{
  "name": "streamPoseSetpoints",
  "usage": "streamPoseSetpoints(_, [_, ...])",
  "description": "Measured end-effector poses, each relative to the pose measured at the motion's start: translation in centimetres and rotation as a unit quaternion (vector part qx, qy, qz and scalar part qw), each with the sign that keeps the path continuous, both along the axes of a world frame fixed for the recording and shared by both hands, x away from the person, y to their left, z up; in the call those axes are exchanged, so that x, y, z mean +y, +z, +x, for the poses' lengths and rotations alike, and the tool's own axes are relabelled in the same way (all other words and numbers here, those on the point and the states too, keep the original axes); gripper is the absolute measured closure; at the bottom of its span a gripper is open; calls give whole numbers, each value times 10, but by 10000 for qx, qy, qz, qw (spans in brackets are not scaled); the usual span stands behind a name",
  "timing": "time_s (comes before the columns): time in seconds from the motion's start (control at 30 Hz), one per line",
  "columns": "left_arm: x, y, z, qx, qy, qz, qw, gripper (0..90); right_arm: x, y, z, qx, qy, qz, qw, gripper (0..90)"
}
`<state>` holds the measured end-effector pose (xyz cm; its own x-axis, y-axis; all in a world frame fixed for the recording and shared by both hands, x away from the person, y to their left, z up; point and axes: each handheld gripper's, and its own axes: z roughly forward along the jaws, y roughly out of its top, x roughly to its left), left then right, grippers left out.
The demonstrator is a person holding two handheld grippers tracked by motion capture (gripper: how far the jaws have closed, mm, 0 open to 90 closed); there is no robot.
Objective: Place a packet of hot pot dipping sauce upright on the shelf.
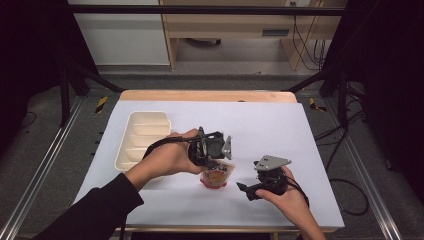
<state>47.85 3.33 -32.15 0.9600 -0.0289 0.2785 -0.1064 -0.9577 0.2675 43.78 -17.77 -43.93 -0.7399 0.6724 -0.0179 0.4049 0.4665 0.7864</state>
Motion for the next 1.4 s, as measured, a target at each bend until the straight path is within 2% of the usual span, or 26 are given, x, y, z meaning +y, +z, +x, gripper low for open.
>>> streamPoseSetpoints(0.17, [3, 15, -1, -122, -15, 223, 9997, 744, -6, -3, 4, 2, -234, -77, 9997, 65])
streamPoseSetpoints(0.33, [11, 24, 1, -208, 34, 302, 9993, 744, -8, -4, 6, -77, -464, -87, 9989, 62])
streamPoseSetpoints(0.53, [21, 33, 4, -262, 111, 271, 9992, 745, -11, -5, 8, -109, -635, -82, 9979, 61])
streamPoseSetpoints(0.67, [32, 41, 10, -329, 201, 227, 9990, 746, -16, -7, 13, -158, -969, -163, 9950, 62])
streamPoseSetpoints(0.7, [32, 41, 10, -329, 201, 227, 9990, 746, -16, -7, 13, -158, -969, -163, 9950, 62])
streamPoseSetpoints(0.73, [38, 43, 11, -333, 259, 222, 9989, 747, -18, -9, 14, -134, -1148, -178, 9931, 63])
streamPoseSetpoints(0.77, [41, 45, 13, -370, 259, 245, 9987, 747, -19, -9, 14, -106, -1192, -163, 9927, 63])
streamPoseSetpoints(0.93, [54, 55, 16, -456, 345, 261, 9980, 748, -21, -9, 15, -159, -1331, -269, 9906, 64])
streamPoseSetpoints(1.03, [61, 62, 18, -462, 479, 194, 9976, 750, -21, -11, 16, -120, -1383, -325, 9898, 66])
streamPoseSetpoints(1.2, [71, 71, 18, -541, 501, 205, 9971, 755, -22, -13, 17, -115, -1394, -431, 9892, 66])
streamPoseSetpoints(1.33, [79, 75, 19, -558, 584, 176, 9966, 759, -22, -14, 17, -112, -1442, -478, 9883, 66])
streamPoseSetpoints(1.4, [84, 76, 19, -573, 644, 227, 9960, 761, -24, -14, 17, -98, -1488, -487, 9876, 65])
